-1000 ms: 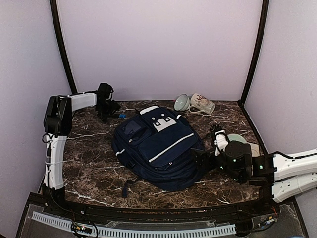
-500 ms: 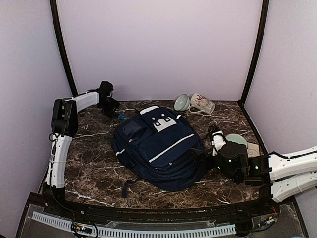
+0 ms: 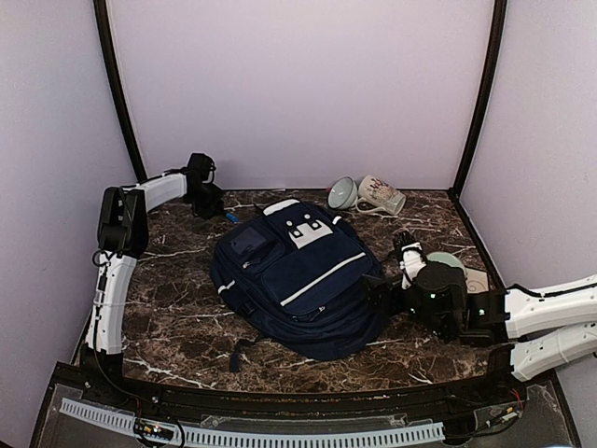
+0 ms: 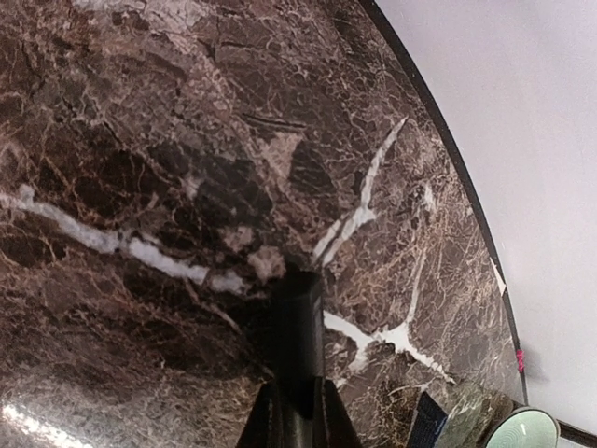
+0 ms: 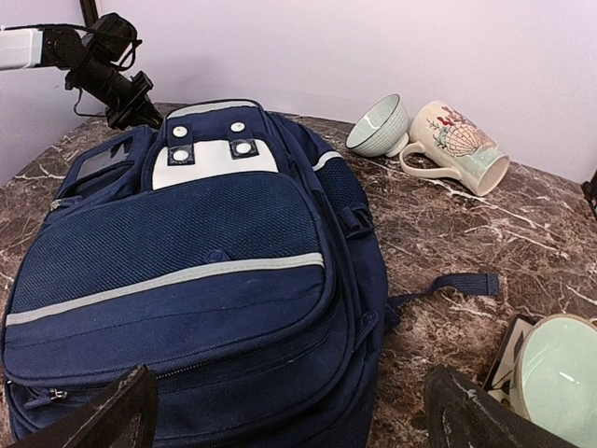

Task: Pack the student bag
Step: Move the pen to the corner of the board, then pick up the pen at the corner of the board.

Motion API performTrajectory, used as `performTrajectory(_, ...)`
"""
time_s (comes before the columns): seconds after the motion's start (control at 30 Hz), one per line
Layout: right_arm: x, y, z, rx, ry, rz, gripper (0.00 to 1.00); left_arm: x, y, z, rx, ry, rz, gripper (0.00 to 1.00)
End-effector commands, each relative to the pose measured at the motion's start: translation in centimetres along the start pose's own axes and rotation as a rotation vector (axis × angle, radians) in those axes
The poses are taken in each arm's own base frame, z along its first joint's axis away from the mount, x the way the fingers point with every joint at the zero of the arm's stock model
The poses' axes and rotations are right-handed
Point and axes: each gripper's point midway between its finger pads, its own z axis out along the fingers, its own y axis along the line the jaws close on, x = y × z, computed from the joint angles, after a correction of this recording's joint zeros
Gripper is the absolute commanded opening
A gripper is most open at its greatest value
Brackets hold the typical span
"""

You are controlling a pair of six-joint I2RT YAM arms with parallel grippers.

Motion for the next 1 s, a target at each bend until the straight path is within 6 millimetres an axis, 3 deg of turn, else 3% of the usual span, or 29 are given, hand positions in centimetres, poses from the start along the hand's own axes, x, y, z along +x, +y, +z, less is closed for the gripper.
performTrajectory(0.0, -1.2, -0.3, 0.0, -0.01, -0.036, 0.024, 1.0, 1.0, 5.1, 0.2, -0.207, 0.016, 0.125, 0.0)
performTrajectory(0.23, -1.7, -0.1, 0.0, -0.028, -0.04, 0.025, 1.0, -1.5, 6.2, -3.8, -0.309, -0.094, 0.298, 0.0)
performTrajectory(0.47, -2.0, 0.9, 0.5, -0.056, -0.021, 0.016, 1.0, -2.7, 8.3, -7.7, -0.39, -0.157, 0.387, 0.0)
performTrajectory(0.87, -1.9, 2.9, 1.1, -0.133, 0.008, 0.031, 1.0, -0.4, 9.4, -11.7, -0.234, -0.179, 0.498, 0.0)
performTrajectory(0.97, -1.7, 3.0, 1.4, -0.127, 0.015, 0.024, 1.0, -0.2, 8.6, -12.1, -0.2, -0.18, 0.531, 0.12)
